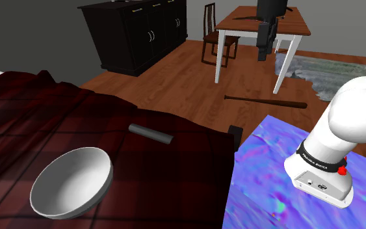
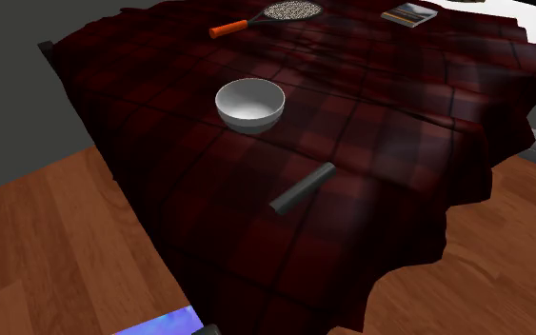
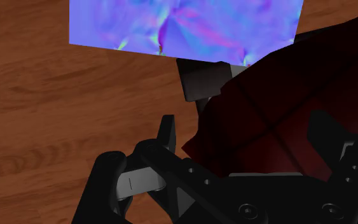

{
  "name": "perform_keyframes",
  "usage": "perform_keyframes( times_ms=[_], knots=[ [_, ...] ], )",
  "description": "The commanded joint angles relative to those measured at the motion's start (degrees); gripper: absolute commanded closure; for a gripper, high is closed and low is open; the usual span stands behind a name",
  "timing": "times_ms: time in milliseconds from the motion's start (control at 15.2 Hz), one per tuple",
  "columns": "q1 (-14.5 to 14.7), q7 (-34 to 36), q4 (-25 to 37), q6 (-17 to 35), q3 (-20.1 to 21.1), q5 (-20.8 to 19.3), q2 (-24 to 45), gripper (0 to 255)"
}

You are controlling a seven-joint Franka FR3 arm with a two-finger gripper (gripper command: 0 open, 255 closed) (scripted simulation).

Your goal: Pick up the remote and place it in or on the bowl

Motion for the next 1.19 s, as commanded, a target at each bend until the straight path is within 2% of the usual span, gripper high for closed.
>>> perform_keyframes(
  times_ms=[0, 594, 1122],
  knots=[
    [0.0, 0.0, 0.0, 0.0, 0.0, 0.0, 0.0, 0],
    [3.3, 6.2, -2.6, 15.4, 8.0, 5.6, 9.5, 0],
    [5.4, 11.9, 0.3, 28.4, 14.8, 7.4, 22.3, 0]
  ],
)
